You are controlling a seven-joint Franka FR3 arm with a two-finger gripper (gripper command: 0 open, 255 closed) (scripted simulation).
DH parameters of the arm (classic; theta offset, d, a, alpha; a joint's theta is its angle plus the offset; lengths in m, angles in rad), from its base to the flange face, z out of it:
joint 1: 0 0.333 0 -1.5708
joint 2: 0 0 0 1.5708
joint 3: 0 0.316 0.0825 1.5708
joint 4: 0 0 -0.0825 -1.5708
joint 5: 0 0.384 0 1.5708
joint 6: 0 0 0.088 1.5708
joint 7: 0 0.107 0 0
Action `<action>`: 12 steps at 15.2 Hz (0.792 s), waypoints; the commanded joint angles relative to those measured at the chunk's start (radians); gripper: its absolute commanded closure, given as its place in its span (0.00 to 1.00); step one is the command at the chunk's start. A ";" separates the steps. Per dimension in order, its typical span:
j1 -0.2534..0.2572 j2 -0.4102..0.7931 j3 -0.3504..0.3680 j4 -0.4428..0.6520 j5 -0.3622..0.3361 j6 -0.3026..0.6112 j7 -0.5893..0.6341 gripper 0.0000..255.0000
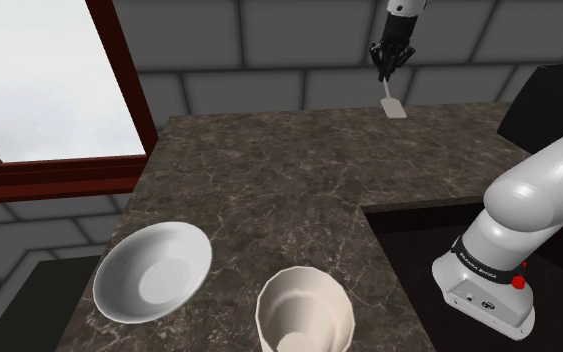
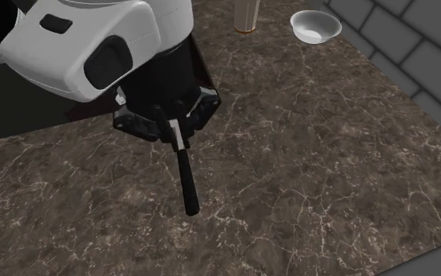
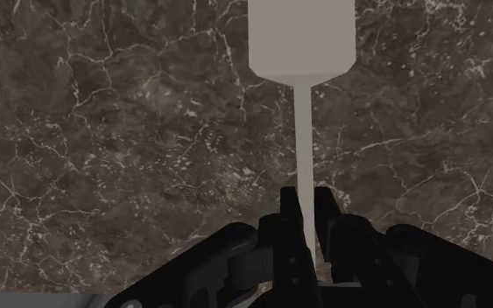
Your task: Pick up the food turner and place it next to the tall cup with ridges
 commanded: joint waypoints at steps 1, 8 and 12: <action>0.000 -0.001 0.000 0.028 0.000 -0.029 -0.002 1.00; 0.024 -0.057 0.047 0.019 0.009 -0.079 0.064 1.00; 0.056 -0.123 0.112 -0.038 0.029 -0.090 0.154 1.00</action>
